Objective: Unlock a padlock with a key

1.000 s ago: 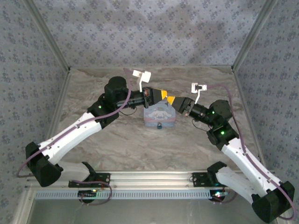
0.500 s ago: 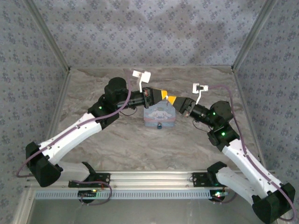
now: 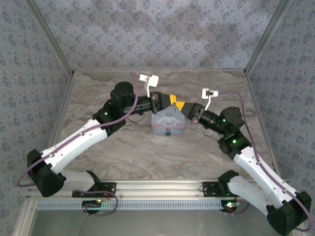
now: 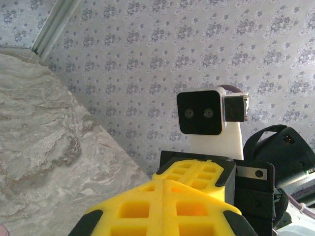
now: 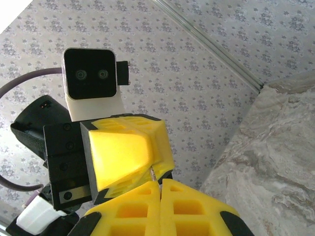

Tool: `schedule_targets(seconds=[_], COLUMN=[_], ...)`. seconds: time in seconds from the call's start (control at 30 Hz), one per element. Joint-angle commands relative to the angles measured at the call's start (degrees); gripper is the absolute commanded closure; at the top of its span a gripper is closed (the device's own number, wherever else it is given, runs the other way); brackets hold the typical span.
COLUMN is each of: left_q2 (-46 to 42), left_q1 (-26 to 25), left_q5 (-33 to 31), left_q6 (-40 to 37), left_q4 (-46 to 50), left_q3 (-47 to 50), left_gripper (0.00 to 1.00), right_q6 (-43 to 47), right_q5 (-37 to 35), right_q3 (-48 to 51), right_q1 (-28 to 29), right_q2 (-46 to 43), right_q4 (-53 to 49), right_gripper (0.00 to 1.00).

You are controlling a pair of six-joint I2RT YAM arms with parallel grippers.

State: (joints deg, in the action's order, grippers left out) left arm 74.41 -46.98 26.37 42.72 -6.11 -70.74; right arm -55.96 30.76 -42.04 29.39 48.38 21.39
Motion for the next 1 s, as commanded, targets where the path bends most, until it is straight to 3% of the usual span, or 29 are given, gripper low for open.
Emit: schedule_targets(seconds=[0.0,0.03,0.07,0.1,0.17,0.27,0.47,0.63,0.8,0.97], left_q2=[0.31,0.0,-0.45,-0.97,-2.25,-4.87,-8.44,-7.72,-2.95,3.25], left_q1=[-0.77,-0.66,-0.48,-0.14,0.77,2.29,2.22,-0.6,-3.16,-3.21], left_q5=[0.94,0.48,-0.31,-1.12,-2.47,-4.76,-10.88,-15.23,-16.48,-16.22], left_q6=[-0.3,-0.28,-0.23,-0.02,0.16,0.23,-0.85,0.88,5.75,6.36], left_q4=[-0.77,-0.58,-0.13,0.19,1.14,3.27,13.89,16.82,9.64,4.36], left_q3=[-0.24,0.02,0.34,0.85,1.92,4.18,9.52,17.1,24.84,25.81], left_gripper=[1.0,1.0,0.89,0.72,0.52,0.43,0.4,0.39,0.38,0.33], right_q6=[1.19,1.19,1.63,2.43,3.92,6.07,17.69,26.08,29.29,30.13], right_q5=[-1.16,-1.24,-0.97,-0.65,-0.16,0.96,0.07,-6.06,-10.35,-14.55], right_q3=[-0.35,-0.31,-0.66,-1.22,-1.94,-2.84,-6.48,-8.39,-8.05,-7.49], right_q1=[-0.28,-0.94,-1.54,-1.85,-2.39,-4.78,-10.0,-12.28,-13.33,-13.35], right_q2=[-0.49,-0.8,-0.98,-1.05,-1.09,-1.03,-0.45,3.48,8.6,12.74], right_q4=[0.11,-0.21,-1.22,-2.71,-5.65,-11.01,-26.4,-35.44,-36.69,-36.61], right_gripper=[1.0,1.0,1.0,1.0,1.0,1.0,1.0,1.0,1.0,1.0])
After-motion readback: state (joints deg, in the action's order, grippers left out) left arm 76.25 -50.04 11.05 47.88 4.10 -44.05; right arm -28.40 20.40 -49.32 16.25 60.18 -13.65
